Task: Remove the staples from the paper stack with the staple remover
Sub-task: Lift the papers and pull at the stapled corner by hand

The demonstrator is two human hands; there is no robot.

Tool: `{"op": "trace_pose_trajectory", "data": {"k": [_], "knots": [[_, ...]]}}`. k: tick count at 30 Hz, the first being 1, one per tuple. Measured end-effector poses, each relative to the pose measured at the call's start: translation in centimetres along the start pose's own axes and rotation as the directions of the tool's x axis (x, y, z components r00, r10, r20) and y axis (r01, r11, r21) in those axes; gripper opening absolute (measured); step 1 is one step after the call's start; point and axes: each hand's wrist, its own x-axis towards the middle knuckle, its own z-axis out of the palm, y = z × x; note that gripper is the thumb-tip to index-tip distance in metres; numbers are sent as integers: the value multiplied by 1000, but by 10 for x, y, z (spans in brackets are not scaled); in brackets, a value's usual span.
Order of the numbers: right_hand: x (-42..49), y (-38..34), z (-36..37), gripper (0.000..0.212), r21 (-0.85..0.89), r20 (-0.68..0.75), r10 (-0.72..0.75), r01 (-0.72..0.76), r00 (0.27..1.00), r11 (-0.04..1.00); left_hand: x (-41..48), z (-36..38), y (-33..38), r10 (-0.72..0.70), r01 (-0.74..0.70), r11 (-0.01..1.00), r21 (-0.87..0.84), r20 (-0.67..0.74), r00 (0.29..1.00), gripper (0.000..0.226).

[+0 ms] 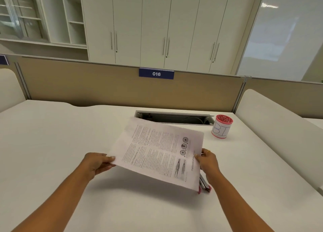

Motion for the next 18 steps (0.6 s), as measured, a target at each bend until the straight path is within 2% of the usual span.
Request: {"op": "trace_pose_trajectory", "data": {"k": [2,4,8,10,13,18], "knots": [[4,-1,1,17,65,-16,41,-40,999,997,-1,0,-5,-32,32,999,-6,1,999,30],[5,0,2,24,106,-23,57,-54,998,993,-2,2,-9,-52,50,996,-68,-18,998,27],[-5,3,10,30,0,-126,-24,24,992,1000,-8,10,-19,-90,71,970,-233,-72,993,21],[-14,7,17,23,-24,-114,-60,58,992,998,-12,15,-24,-102,62,947,-316,-112,988,21],[-31,14,33,7,19,58,-35,34,998,999,-21,30,-33,-113,35,908,-417,-166,980,24],[-59,21,70,14,150,363,102,-166,926,975,-42,64,-44,-130,33,853,-522,-150,980,30]]}}
